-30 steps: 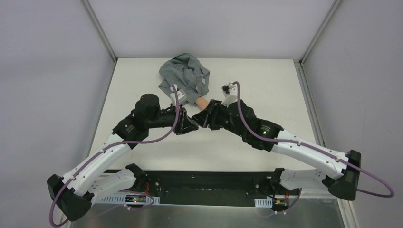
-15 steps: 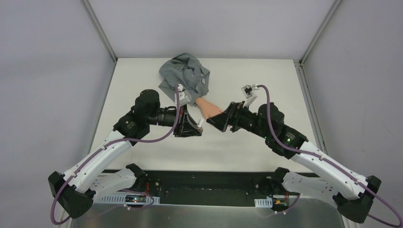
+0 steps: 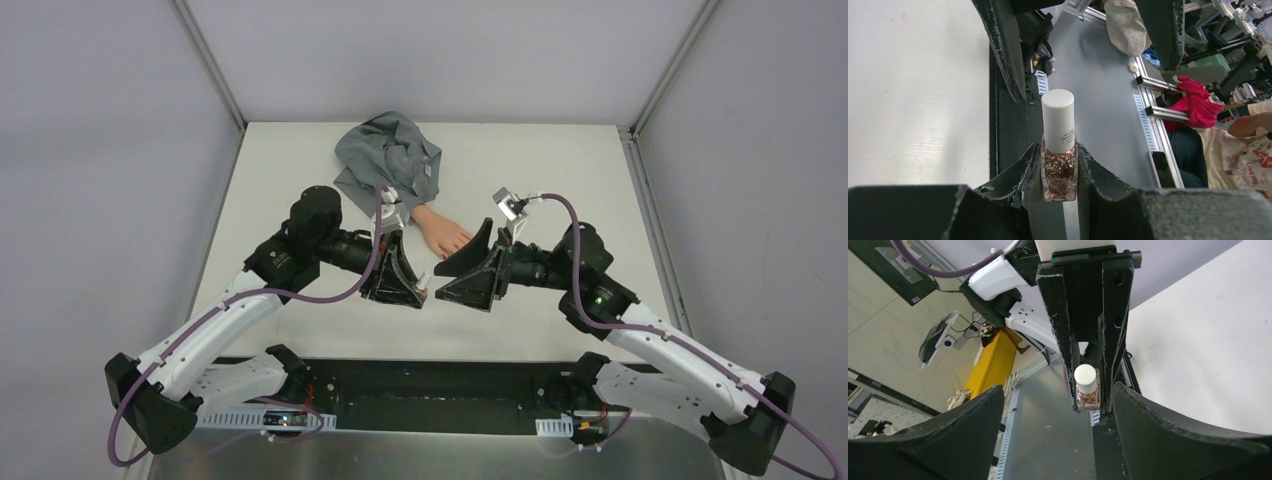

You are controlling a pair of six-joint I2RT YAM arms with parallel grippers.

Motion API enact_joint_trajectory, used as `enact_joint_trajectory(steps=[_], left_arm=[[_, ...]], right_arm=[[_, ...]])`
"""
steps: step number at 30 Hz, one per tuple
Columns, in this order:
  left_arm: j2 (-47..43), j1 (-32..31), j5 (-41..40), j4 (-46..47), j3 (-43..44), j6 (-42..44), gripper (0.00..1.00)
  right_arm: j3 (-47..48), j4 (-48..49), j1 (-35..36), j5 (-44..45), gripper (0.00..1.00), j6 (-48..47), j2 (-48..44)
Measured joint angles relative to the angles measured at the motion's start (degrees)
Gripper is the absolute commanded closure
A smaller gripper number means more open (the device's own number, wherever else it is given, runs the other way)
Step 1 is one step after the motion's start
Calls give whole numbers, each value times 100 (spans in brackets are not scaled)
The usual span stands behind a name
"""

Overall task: Paint the nails
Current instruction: Screw the nail polish bottle.

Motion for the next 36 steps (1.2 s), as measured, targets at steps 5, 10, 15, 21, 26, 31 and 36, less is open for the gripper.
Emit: enact_joint_trajectory(steps=[5,10,15,21,26,31,36], left_arm=[[0,-79,243,7,0,-7,100],[-4,-151,433,17,31,-11,100],[-4,-188,590,31,46,-31,100],[20,-190,667,31,50,-76,100],[20,-190,667,31,50,-81,100],[20,-190,667,31,52,-85,100],[20,-190,671,31,52,-85,100]], right_arm=[[-247,603,0,-299,21,160,35],[-354,942,0,-409,30,269,74],[-352,1377,2,-590,42,404,330],[-337,1615,96,-833,51,496,750],[-304,1631,153,-887,54,531,844],[-219,1646,170,-892,58,529,855],[-208,1672,179,-890,65,525,874]])
